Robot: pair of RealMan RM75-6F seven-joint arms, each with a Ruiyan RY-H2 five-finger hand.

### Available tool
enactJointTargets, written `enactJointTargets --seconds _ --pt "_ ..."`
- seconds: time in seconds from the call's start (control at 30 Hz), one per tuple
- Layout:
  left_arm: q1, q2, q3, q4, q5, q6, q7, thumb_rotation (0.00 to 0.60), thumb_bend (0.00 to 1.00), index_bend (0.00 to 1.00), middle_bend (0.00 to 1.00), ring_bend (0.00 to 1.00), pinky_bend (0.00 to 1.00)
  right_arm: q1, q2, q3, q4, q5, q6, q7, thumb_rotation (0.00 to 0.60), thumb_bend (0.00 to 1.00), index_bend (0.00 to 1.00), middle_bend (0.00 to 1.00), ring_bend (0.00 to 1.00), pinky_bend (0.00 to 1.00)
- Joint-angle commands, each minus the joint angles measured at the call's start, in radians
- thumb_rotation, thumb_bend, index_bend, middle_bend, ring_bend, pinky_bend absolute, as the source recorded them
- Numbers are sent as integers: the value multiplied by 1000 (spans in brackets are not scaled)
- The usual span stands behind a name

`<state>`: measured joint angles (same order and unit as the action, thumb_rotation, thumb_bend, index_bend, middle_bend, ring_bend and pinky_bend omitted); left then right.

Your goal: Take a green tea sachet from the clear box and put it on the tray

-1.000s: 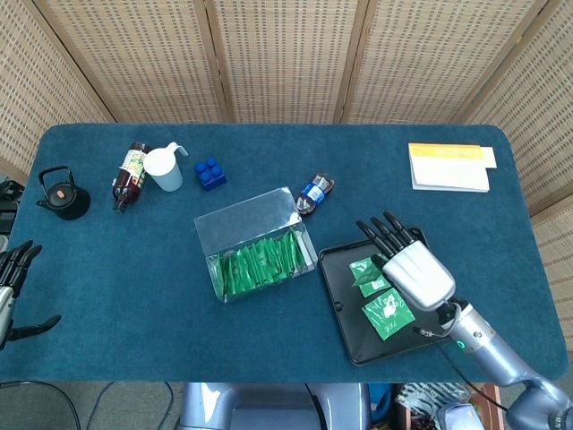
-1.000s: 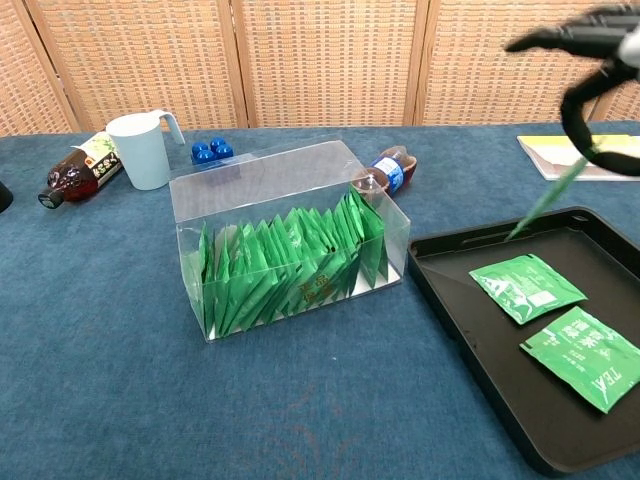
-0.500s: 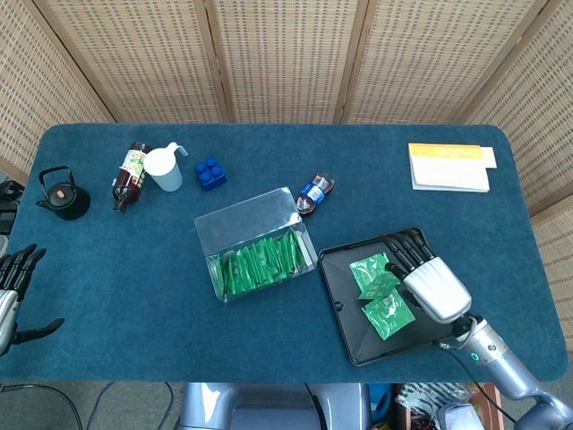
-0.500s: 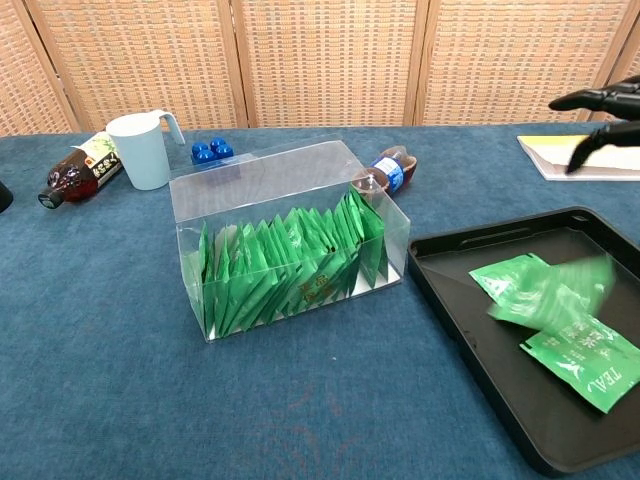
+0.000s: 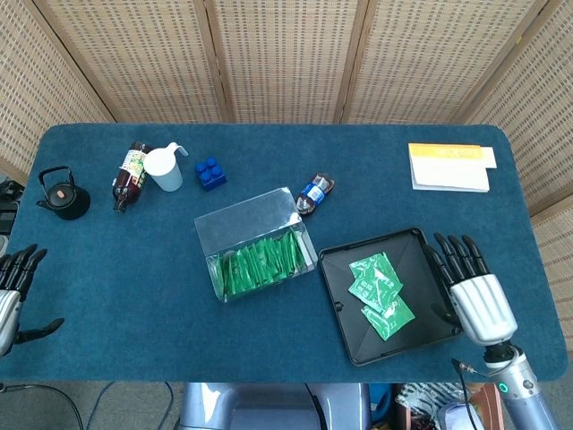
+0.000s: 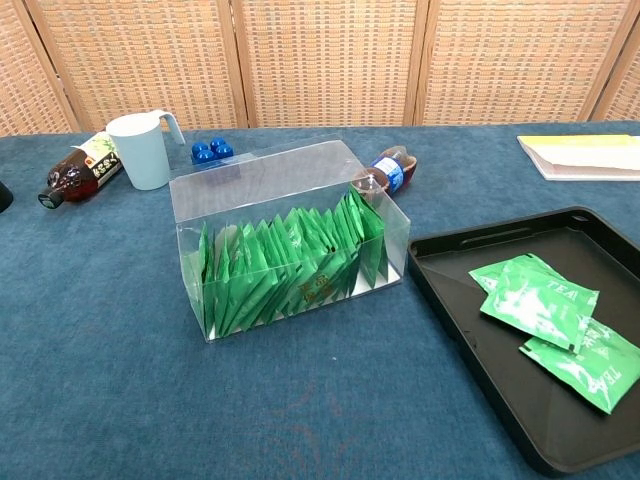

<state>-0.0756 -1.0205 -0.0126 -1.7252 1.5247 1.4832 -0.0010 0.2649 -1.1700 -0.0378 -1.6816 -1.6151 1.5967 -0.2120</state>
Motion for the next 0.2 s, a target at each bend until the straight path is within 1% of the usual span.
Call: enactJointTargets --seconds 0.03,0.2 --pt "8 -15 -2 -1 10 24 36 600 103 0 0 0 0 -64 -20 0 -23 42 50 20 600 0 0 0 0 0" --pt "16 -25 -4 3 15 45 54 600 103 0 0 0 0 -114 -49 12 -5 48 98 36 600 0 0 0 0 0"
